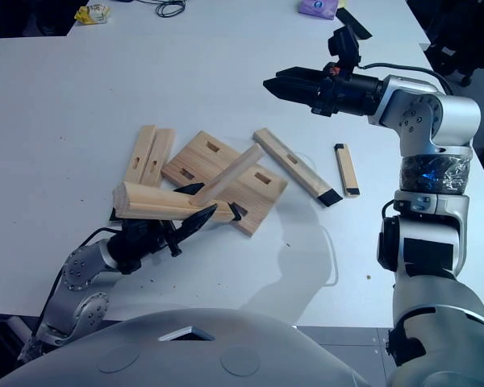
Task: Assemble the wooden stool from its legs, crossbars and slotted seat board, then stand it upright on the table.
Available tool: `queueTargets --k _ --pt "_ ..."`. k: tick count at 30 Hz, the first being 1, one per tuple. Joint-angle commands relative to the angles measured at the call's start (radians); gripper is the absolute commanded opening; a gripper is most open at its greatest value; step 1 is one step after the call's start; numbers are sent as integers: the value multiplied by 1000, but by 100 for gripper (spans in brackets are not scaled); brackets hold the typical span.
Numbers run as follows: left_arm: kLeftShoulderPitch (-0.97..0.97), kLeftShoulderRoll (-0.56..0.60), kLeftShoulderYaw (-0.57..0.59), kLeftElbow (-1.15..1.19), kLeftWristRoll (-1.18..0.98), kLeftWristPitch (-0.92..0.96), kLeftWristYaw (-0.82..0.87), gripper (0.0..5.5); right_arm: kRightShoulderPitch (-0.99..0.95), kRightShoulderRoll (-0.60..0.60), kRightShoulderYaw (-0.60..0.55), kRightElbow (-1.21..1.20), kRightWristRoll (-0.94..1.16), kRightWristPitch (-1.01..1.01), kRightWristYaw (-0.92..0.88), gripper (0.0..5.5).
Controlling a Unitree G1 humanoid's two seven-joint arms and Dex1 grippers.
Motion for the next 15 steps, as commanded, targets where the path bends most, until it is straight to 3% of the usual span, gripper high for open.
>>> queueTargets --k 1,8,15 --pt "80 106 101 -2 -24 72 -18 205 53 -15 -5 -80 28 19 -12 350" --pt "99 230 210 -38 -119 136 -88 205 223 -138 118 -267 -58 -162 115 350" --pt "-13 275 214 11 -133 177 -145 205 291 -143 176 -460 -23 -193 148 350"
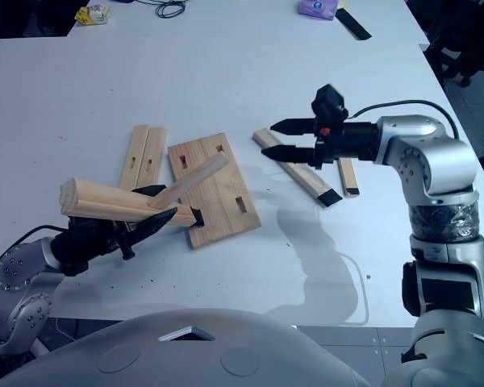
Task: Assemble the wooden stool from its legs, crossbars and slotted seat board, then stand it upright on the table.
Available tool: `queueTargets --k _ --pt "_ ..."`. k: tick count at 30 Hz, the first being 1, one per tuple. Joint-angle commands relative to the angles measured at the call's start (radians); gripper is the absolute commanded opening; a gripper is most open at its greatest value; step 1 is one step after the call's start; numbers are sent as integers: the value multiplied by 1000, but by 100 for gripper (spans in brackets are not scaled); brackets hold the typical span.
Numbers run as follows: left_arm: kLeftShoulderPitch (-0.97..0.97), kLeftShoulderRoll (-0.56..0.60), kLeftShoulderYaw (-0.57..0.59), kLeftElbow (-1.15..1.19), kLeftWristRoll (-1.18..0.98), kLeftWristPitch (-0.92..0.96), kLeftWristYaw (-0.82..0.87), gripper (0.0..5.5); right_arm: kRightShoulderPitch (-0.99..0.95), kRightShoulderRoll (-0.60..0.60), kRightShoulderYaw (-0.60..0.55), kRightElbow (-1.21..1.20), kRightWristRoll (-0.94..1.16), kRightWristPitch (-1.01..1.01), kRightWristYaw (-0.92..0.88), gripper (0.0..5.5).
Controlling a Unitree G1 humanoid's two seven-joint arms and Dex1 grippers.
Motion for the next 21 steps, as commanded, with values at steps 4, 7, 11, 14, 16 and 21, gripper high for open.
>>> queueTargets --k 4,7,11,14,16,21 --pt "-39 74 -27 52 68 75 -56 205 -44 39 59 -119 4 -5 -53 350" --pt "-53 96 -29 54 66 85 -83 205 -81 105 130 -66 -90 -29 -164 350" --pt "-86 144 -28 88 60 91 -153 205 -61 144 233 -17 -192 -32 -251 350" --pt "-130 161 -29 108 42 107 -189 205 -26 149 310 -18 -251 -42 -274 350" --pt "-142 170 -37 115 41 114 -208 205 -16 157 352 0 -292 -57 -289 350" --pt "-183 200 -66 142 42 135 -265 205 1 176 415 12 -381 -73 -341 350"
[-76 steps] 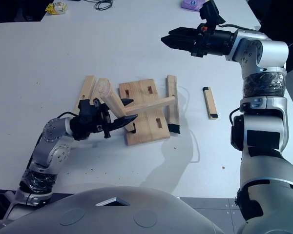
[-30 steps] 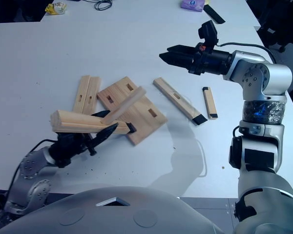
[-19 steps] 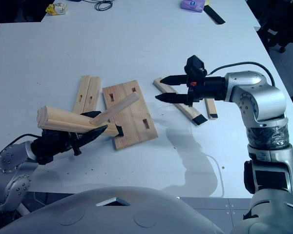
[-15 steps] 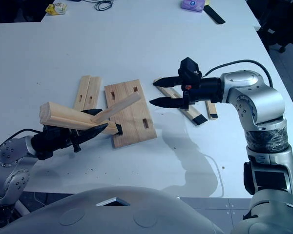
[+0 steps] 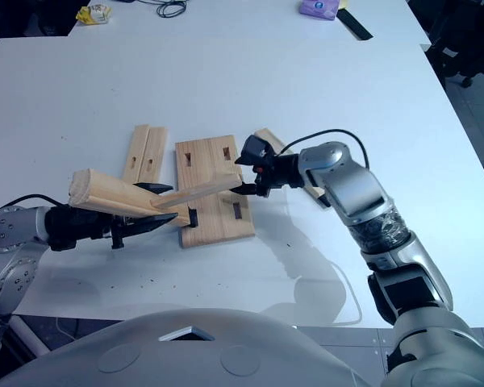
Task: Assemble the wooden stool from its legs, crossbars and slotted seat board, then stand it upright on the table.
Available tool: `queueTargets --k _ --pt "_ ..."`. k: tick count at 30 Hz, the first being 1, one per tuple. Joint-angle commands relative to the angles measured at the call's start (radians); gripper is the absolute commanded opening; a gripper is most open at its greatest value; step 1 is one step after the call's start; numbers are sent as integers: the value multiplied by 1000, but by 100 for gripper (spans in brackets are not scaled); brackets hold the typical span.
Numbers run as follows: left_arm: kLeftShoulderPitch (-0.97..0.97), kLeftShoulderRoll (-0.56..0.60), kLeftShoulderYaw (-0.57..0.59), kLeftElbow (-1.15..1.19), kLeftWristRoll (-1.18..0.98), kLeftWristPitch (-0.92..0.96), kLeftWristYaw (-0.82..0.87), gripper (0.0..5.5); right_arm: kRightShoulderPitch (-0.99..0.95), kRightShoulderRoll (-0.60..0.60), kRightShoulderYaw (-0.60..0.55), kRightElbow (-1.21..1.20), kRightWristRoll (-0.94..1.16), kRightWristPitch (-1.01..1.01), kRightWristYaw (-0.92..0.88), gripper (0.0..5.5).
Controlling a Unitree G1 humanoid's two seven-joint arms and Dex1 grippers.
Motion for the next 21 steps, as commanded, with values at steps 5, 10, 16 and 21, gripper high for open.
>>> queueTargets --k 5,10,16,21 --pt "-3 90 -66 90 54 102 -108 205 48 16 29 -101 -41 52 -57 350" --pt "-54 77 -80 143 84 81 -102 205 70 19 35 -150 -36 89 -71 350" --pt "-4 7 -31 94 23 104 14 205 71 12 38 -139 -44 92 -68 350" --pt "62 -1 -50 58 62 77 32 205 67 -17 57 -136 -62 92 -54 350"
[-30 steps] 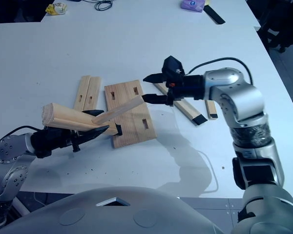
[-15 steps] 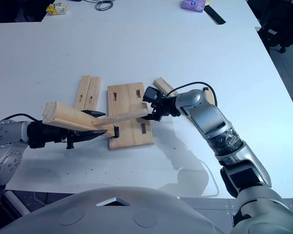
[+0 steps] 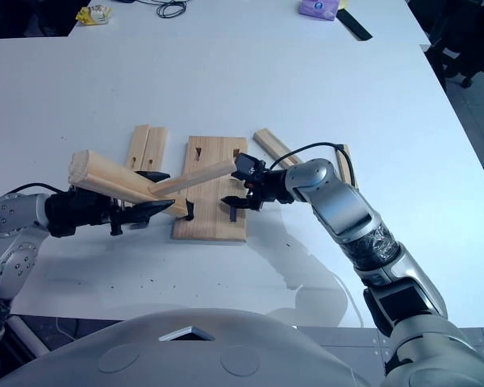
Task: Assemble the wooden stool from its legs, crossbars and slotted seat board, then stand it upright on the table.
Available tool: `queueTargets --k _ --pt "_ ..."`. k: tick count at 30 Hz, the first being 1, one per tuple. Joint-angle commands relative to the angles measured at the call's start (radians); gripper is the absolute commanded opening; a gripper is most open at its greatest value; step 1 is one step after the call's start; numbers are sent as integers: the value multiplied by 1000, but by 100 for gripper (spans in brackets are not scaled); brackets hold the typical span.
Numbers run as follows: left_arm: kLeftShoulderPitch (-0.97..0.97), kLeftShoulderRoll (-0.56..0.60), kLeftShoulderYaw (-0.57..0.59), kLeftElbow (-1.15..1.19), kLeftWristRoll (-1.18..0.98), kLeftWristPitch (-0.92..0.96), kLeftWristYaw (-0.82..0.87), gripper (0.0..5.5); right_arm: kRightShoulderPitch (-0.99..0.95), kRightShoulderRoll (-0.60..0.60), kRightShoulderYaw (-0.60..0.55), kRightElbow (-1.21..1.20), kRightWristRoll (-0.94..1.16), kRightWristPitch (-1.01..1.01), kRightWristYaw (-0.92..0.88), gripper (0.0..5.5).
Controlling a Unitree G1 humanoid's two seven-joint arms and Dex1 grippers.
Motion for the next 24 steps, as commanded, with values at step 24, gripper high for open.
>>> queueTargets --k 24 --pt "-4 -40 -103 69 179 -42 30 205 37 -75 86 -4 -106 -54 38 350"
